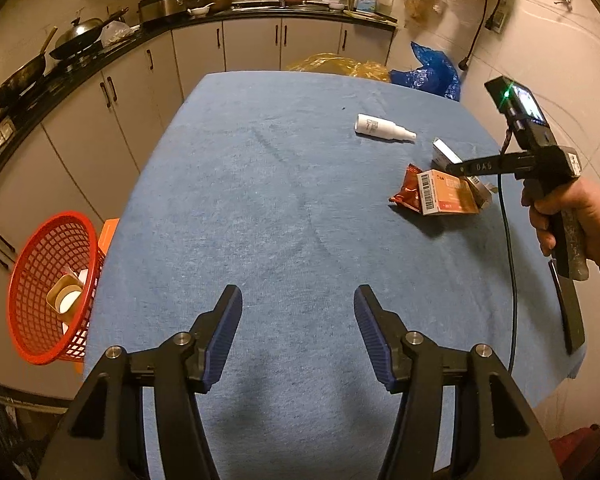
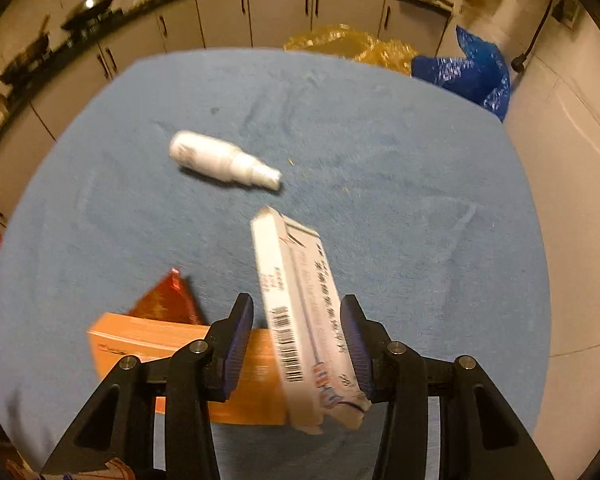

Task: Collect trash
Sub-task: 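Grasp the white tube box with the right tool and lift it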

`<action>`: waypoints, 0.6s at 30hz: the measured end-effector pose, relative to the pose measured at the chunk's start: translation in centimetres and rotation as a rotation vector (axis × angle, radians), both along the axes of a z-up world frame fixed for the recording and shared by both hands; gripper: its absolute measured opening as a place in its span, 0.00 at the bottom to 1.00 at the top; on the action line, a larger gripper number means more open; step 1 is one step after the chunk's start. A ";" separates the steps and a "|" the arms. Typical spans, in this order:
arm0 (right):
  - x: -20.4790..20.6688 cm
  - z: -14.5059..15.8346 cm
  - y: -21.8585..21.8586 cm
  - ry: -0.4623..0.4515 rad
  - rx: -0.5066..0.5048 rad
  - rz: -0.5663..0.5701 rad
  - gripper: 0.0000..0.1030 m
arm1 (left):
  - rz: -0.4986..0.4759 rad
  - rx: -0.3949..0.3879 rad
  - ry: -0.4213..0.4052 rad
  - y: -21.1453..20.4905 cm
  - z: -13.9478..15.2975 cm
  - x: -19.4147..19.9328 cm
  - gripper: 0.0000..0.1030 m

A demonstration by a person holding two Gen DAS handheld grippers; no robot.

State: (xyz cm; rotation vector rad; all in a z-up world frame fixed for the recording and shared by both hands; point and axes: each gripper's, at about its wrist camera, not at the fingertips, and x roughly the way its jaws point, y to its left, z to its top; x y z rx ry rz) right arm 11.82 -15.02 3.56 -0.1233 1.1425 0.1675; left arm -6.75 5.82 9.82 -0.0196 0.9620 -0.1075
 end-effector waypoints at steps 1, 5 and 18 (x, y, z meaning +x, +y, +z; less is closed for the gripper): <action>-0.1 -0.2 -0.1 0.003 -0.018 -0.006 0.24 | 0.002 -0.001 0.001 -0.1 -0.1 0.1 0.55; -0.7 -0.1 -0.4 0.005 -0.015 0.019 0.13 | 0.006 -0.003 0.004 -0.2 -0.2 0.5 0.55; -11.6 0.0 3.4 0.223 0.336 0.126 0.13 | -0.014 -0.058 0.012 0.7 -0.3 2.0 0.62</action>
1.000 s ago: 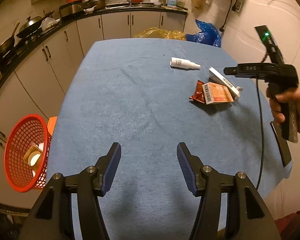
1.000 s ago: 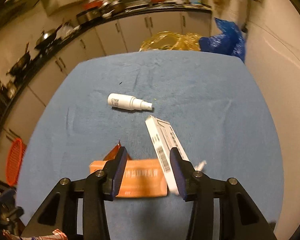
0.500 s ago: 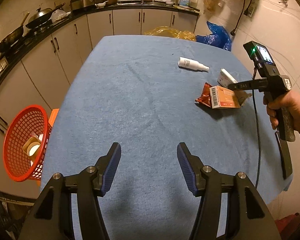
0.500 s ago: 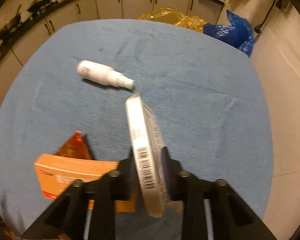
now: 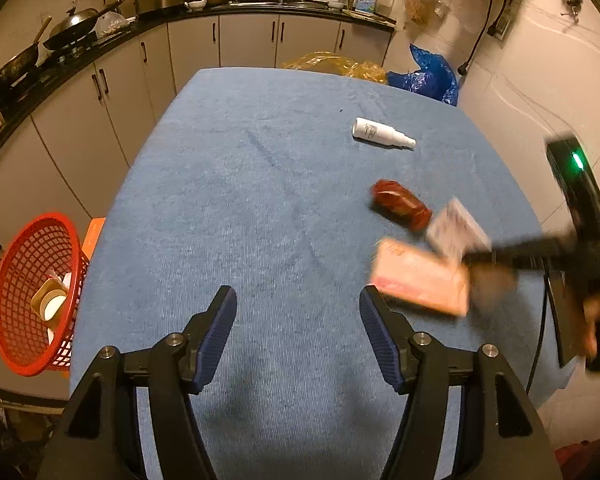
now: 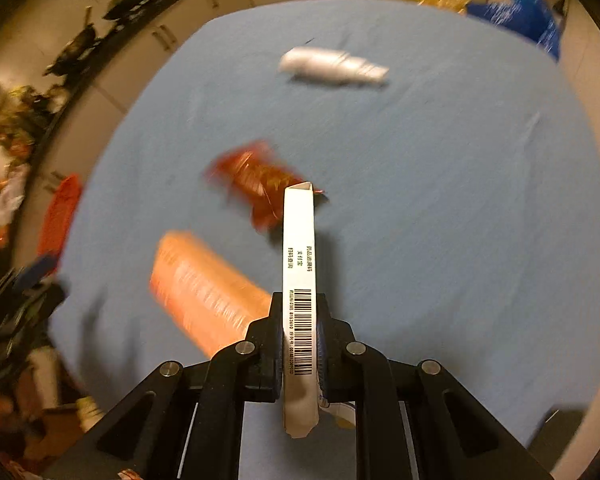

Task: Collect trash
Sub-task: 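Grasp the white tube box with the right tool and lift it, then grasp the orange medicine box with the left tool while the right tool holds the tube box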

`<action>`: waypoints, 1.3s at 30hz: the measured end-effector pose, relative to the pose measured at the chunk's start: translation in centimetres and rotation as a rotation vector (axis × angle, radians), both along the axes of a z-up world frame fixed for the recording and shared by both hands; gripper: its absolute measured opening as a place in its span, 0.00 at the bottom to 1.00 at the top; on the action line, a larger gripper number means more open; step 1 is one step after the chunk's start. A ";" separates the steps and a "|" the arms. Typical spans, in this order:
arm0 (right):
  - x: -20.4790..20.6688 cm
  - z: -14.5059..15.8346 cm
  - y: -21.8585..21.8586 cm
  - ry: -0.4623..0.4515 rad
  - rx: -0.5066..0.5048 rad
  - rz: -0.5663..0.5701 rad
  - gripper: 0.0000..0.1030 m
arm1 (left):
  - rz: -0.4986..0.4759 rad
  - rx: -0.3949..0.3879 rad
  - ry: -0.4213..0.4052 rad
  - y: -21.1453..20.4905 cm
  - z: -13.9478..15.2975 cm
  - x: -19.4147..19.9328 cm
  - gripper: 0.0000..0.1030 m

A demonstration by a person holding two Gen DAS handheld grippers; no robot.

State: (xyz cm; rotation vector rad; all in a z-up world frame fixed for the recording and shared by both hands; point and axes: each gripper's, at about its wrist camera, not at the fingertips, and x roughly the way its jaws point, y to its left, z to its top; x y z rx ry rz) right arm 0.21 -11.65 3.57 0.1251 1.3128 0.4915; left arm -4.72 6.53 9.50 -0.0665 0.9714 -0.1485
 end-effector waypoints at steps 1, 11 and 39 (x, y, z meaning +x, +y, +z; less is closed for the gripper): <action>-0.8 -0.2 0.4 0.019 0.036 0.011 0.13 | -0.005 -0.015 -0.001 0.2 0.1 0.1 0.63; -4.6 0.3 1.2 -0.033 0.076 -0.044 0.13 | -0.024 -0.124 0.061 1.3 -0.3 1.3 0.69; -7.8 2.7 0.8 -0.131 0.060 -0.035 0.13 | -0.103 0.126 0.164 -4.3 -5.8 0.7 0.67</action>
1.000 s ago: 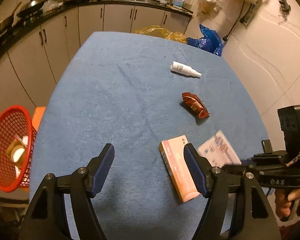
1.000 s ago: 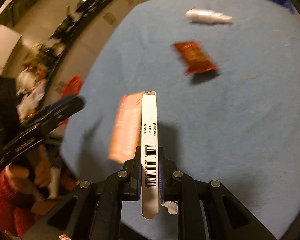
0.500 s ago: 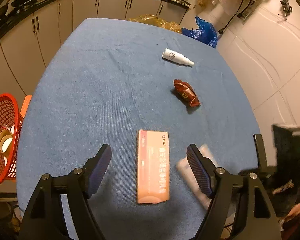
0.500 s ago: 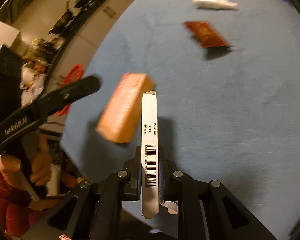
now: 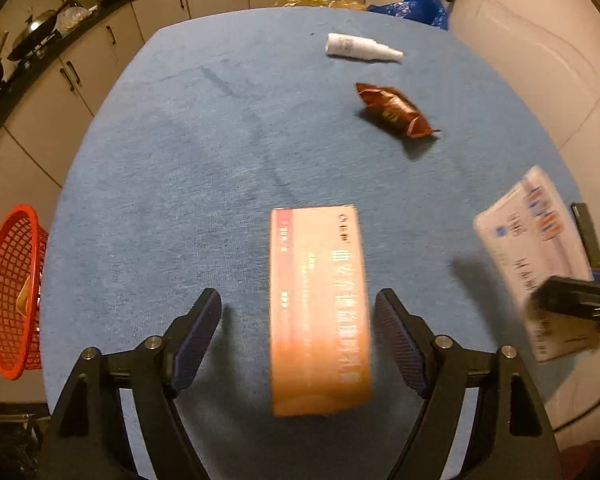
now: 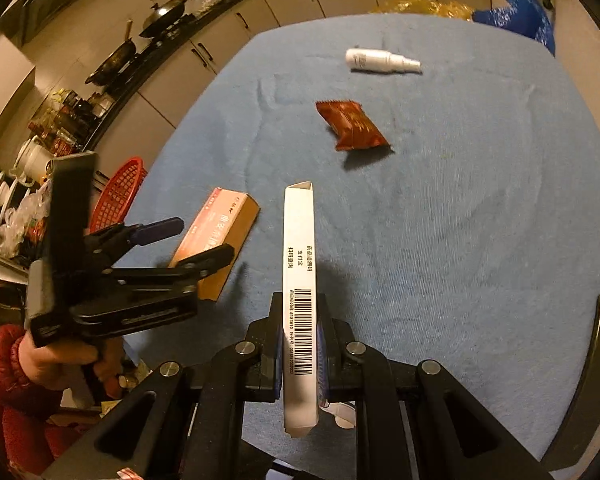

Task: Collect trash
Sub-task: 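Grasp the orange medicine box with the left tool while the right tool holds the tube box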

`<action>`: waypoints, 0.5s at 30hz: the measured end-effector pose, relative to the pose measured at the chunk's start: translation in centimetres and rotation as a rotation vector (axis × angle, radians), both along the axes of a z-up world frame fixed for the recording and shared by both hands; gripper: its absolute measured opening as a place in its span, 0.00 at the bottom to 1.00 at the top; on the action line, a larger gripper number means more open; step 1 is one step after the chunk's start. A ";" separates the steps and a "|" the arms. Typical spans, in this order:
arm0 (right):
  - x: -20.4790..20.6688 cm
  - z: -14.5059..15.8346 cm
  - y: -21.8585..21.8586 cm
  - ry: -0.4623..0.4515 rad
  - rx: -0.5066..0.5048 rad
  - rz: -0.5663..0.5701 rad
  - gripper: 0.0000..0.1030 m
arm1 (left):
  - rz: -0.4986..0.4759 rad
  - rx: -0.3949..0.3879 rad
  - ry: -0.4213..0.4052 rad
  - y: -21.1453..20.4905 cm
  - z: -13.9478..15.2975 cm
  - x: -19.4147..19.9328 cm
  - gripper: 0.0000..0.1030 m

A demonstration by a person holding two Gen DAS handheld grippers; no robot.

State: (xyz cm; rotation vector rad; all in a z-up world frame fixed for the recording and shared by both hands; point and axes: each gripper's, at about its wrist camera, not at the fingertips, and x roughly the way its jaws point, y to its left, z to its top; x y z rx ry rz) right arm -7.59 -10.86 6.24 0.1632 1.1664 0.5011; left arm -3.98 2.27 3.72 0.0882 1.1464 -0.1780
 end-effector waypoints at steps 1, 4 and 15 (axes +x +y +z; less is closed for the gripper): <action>-0.1 0.1 0.0 -0.005 0.000 0.001 0.13 | 0.002 -0.006 0.010 0.2 -0.4 0.1 0.53; 0.2 0.2 0.8 -0.013 -0.003 0.001 0.13 | 0.008 -0.010 0.000 0.7 -0.6 -0.2 0.44; 0.3 2.0 4.1 -0.112 -0.024 0.023 0.13 | 0.090 -0.094 -0.146 4.7 3.7 -1.9 0.44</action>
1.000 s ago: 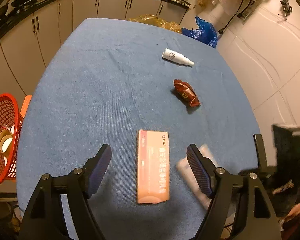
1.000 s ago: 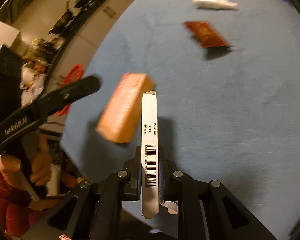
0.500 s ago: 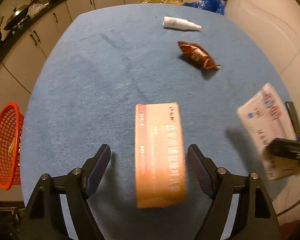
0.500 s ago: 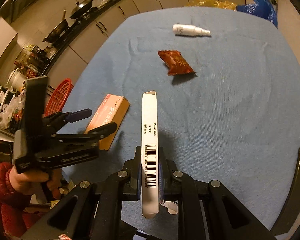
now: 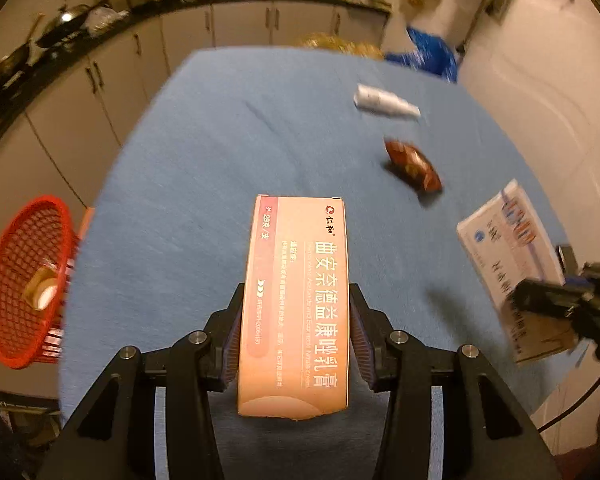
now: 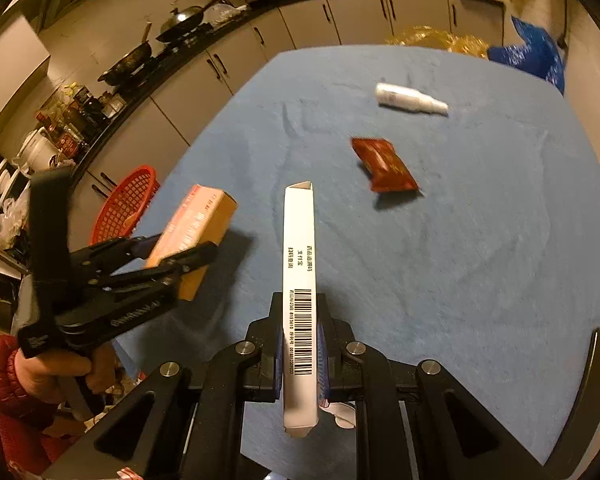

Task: Collect trash
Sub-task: 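Grasp the orange medicine box with the left tool while the right tool holds the tube box, then carry both boxes to the red basket and release them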

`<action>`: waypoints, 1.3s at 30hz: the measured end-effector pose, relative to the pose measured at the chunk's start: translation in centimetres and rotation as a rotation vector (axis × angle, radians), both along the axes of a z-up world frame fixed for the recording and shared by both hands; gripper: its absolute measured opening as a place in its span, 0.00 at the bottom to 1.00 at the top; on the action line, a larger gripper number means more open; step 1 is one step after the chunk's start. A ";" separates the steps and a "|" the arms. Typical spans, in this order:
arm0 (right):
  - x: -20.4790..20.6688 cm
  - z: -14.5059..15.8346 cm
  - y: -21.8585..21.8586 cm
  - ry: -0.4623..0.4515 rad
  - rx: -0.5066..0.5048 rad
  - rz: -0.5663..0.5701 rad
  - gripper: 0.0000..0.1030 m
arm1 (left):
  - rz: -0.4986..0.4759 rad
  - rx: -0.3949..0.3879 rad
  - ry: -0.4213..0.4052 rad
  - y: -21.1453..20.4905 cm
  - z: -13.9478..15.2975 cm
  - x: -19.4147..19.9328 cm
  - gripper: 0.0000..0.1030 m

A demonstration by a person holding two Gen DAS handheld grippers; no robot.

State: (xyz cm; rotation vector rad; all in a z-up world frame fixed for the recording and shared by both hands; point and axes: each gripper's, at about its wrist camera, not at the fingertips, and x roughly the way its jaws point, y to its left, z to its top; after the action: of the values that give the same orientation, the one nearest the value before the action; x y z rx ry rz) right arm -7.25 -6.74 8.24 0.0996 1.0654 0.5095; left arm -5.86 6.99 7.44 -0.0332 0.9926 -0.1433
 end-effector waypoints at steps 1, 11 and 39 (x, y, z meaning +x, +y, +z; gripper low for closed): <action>0.1 0.1 0.3 -0.006 0.001 0.002 0.13 | 0.012 -0.006 -0.020 0.6 0.8 -0.2 0.44; 0.4 1.8 4.8 -0.050 0.020 0.046 0.13 | 0.087 0.013 -0.125 5.4 4.9 -1.6 0.44; 1.1 5.6 17.1 -0.107 0.028 0.159 0.13 | 0.221 -0.011 -0.208 17.1 7.6 -3.7 0.44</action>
State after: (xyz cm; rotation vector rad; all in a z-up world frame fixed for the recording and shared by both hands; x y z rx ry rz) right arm -6.16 10.31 13.83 0.0113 0.9658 0.6663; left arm -9.58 24.04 15.03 -0.1352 0.7746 0.0499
